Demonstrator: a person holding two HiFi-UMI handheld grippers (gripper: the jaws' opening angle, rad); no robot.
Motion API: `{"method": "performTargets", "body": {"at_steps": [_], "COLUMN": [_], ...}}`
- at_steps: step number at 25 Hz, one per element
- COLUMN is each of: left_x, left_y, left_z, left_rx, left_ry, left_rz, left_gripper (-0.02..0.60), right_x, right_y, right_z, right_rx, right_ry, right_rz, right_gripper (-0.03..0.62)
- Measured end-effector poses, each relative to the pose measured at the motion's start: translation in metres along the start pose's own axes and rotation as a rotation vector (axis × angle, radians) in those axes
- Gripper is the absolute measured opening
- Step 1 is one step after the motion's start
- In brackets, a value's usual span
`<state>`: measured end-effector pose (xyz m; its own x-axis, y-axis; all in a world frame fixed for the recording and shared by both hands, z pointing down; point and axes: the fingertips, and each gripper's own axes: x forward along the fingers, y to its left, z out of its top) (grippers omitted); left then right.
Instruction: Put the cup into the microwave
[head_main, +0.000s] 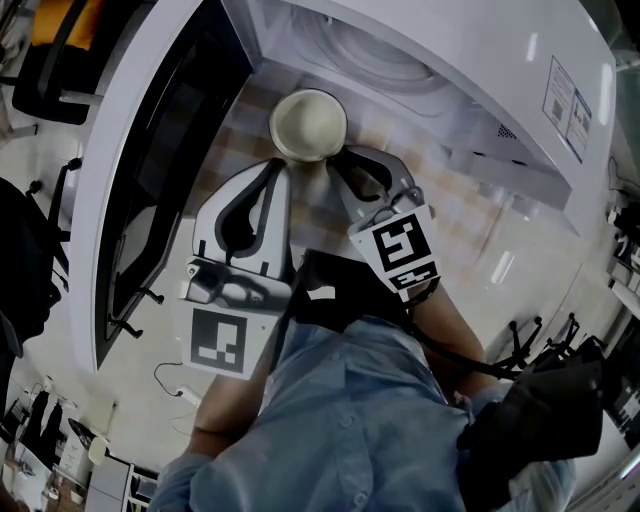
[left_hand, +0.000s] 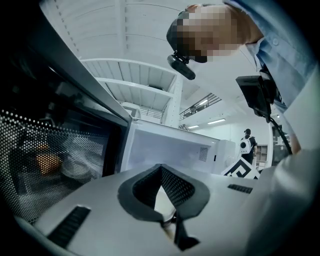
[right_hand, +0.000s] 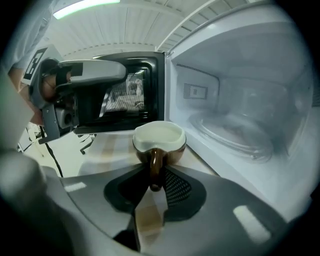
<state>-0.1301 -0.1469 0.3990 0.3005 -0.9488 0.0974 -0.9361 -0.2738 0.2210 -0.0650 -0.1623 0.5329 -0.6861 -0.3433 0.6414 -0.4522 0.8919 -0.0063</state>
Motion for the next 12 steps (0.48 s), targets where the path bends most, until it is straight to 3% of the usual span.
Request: {"method": "performTargets", "body": {"at_steps": [5, 6, 7, 12], "left_x": [0.0, 0.0, 0.0, -0.002], "left_y": [0.003, 0.004, 0.005, 0.01], "left_z": [0.001, 0.002, 0.002, 0.004], "left_rx": [-0.011, -0.013, -0.013, -0.008], "left_ry": [0.009, 0.009, 0.009, 0.013], "left_rz": [-0.001, -0.001, -0.002, -0.001], "left_gripper": [0.005, 0.005, 0.005, 0.005], "right_x": [0.012, 0.013, 0.013, 0.009], "right_y": [-0.003, -0.003, -0.002, -0.001], "right_z": [-0.006, -0.007, -0.007, -0.001], "right_rx": [0.019, 0.016, 0.013, 0.02], "right_ry": [0.076, 0.074, 0.067, -0.031], "right_rz": [-0.012, -0.019, -0.025, -0.039], "right_gripper": [0.136, 0.125, 0.067, 0.061]}}
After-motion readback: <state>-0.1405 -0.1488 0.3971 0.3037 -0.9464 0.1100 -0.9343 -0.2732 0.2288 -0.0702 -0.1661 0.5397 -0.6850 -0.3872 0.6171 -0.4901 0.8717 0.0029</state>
